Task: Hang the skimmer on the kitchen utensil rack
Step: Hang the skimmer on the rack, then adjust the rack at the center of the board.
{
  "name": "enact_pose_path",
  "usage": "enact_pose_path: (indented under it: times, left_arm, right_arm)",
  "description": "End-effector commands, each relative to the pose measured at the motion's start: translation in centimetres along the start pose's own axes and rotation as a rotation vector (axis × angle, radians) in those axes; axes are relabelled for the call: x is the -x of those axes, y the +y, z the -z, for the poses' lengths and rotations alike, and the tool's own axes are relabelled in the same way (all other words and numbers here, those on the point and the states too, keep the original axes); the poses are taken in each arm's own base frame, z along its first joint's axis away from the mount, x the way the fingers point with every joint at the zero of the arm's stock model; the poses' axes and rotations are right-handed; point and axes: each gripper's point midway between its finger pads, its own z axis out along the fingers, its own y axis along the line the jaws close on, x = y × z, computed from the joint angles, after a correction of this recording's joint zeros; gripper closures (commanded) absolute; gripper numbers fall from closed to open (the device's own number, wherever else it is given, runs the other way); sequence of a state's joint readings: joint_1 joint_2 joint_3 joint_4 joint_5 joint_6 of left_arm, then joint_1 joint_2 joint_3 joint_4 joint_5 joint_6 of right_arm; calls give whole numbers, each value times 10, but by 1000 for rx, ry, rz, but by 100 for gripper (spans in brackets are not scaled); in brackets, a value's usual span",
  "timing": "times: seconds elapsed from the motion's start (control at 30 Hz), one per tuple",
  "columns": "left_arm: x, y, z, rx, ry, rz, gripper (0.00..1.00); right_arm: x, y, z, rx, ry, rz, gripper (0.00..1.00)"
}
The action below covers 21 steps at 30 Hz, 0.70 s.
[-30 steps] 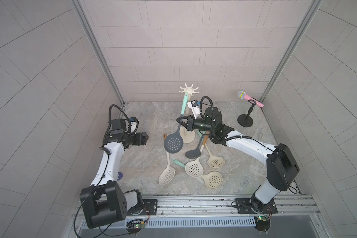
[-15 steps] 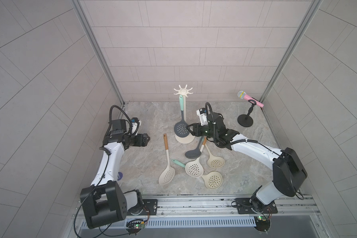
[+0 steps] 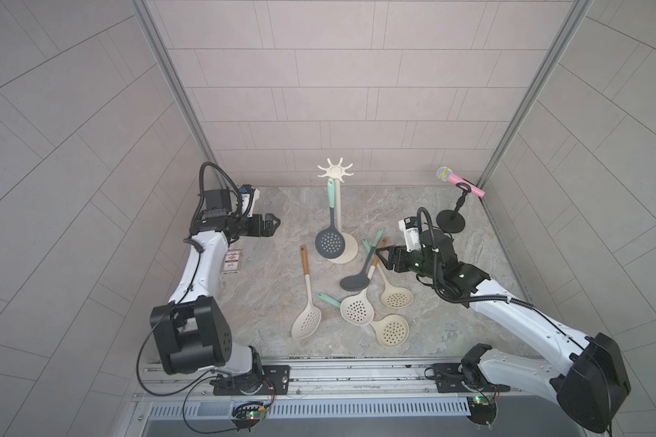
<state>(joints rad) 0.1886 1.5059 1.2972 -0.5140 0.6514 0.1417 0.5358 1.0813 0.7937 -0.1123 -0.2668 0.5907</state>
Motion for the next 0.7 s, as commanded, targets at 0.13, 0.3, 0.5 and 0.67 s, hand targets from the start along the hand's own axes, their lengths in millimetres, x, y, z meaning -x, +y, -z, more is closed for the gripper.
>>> enact_pose_path:
  times: [0.13,0.3,0.5,0.67]
  left_arm:
    - [36,-37,-33,-171,-40,-67,0]
    - [42,-82,-41,-281,-84,-202,0]
    - [58,-115,-43,-317,-184,-293,1]
    - [72,-132,-51,-375,-209,-312,3]
  right_arm:
    - [-11,-11,19,-41,26,16,0]
    - [-16,-15,22,-52,27,12,0]
    - [-13,-18,24,-68,14,13,2]
    - [-7,-17,26,-78,4,29,2]
